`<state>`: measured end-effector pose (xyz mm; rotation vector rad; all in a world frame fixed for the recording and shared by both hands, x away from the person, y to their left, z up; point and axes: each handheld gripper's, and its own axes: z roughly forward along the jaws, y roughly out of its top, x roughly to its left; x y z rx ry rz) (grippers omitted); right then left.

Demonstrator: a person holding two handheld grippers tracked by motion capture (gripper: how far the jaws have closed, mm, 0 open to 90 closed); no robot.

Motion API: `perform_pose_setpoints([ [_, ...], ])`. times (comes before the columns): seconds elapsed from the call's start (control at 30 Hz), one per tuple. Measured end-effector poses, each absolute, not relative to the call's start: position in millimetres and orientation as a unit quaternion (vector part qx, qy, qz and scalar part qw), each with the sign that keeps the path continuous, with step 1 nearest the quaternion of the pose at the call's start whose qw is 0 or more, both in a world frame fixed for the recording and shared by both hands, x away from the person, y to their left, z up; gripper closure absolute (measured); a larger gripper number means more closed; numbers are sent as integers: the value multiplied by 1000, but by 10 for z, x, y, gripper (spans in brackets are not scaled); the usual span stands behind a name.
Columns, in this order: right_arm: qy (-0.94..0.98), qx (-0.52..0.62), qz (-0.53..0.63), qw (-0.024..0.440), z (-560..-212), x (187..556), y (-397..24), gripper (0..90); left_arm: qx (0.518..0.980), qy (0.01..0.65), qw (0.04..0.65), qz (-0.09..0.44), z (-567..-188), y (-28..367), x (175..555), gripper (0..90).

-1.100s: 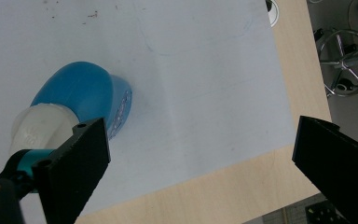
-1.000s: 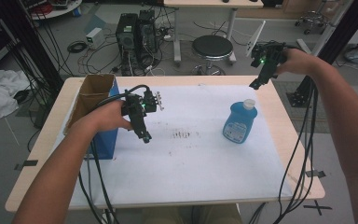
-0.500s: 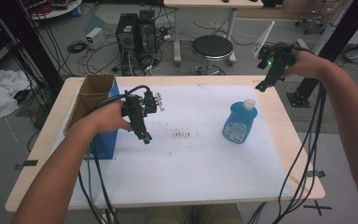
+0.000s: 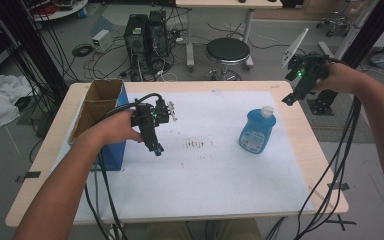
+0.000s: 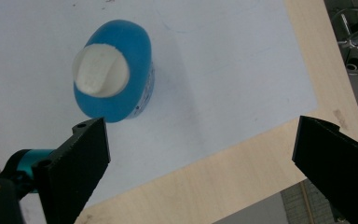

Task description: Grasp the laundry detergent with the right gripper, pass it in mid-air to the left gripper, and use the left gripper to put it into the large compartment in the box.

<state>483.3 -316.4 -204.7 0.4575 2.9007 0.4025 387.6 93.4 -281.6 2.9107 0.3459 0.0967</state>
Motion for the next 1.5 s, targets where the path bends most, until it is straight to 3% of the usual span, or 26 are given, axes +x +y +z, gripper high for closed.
perform_pose_setpoints([
  [0.43,970,177,145,78,-2167,4607,-3227,30,987,115,108,34,-2834,937,3866,103],
  [1.5,920,278,268,59,-2844,4238,-3337,30,986,116,113,33,-2929,934,3870,103],
])
